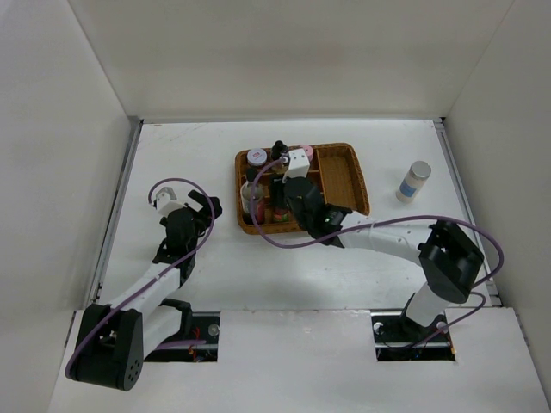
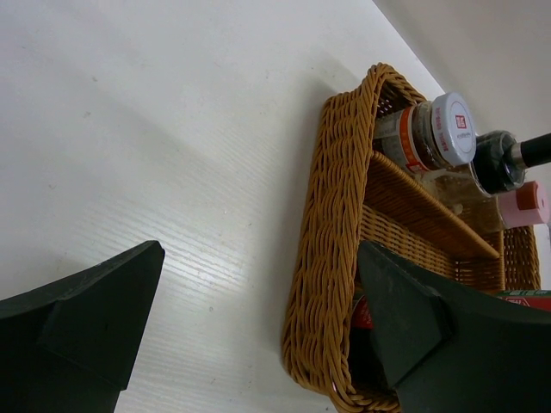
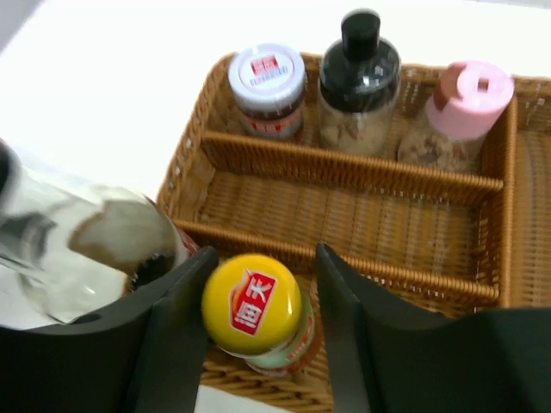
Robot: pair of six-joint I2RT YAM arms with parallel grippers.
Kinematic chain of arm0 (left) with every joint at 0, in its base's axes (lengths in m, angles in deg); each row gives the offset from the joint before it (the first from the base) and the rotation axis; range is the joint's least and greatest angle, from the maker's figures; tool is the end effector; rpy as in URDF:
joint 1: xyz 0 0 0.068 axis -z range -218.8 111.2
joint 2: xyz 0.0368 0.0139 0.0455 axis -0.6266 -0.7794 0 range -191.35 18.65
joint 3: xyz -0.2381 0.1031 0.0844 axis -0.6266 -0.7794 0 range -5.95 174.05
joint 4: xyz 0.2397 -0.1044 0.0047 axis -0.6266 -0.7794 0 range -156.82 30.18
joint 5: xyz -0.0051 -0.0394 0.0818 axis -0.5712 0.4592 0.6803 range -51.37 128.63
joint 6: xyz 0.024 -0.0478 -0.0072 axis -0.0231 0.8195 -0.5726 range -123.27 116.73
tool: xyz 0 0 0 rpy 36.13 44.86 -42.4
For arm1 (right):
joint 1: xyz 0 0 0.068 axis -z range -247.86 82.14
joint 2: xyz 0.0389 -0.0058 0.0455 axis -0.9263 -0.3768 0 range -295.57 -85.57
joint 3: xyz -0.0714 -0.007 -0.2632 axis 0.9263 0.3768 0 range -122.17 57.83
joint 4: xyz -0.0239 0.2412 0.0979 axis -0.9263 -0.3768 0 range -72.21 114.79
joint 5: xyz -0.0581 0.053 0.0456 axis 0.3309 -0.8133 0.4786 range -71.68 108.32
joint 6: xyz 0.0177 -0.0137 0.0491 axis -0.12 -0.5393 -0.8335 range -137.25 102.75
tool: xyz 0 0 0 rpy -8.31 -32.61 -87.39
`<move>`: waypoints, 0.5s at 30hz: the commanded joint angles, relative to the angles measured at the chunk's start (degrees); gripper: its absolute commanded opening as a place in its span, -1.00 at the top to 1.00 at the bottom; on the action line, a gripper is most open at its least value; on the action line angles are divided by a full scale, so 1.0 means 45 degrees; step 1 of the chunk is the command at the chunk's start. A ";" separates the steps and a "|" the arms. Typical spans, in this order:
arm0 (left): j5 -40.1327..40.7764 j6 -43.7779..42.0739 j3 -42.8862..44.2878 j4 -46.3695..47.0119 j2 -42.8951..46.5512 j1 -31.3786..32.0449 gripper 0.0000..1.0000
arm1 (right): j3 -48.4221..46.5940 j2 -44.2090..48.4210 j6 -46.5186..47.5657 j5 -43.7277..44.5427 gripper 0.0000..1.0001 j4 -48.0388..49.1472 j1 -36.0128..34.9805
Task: Organize the condiment bottles
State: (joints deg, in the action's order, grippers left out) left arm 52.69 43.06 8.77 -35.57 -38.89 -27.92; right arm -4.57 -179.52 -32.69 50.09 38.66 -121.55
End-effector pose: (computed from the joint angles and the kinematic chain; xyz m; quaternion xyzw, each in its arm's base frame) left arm 0.1997 -0.0296 0.1791 -0.3134 0.7458 -0.1902 0.5563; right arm 0.2389 0.2933 0.2681 -0.1019 0.7867 0.1399 0.5926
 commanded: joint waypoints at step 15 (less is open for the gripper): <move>-0.0156 0.0116 -0.0068 0.0588 0.0267 -0.0180 -1.00 | 0.1635 0.3842 0.0092 0.0987 -0.59 0.0669 0.0610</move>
State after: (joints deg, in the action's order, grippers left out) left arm 52.43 43.21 8.77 -35.57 -38.87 -28.29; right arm 1.01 -169.44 -32.26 52.32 40.26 -121.38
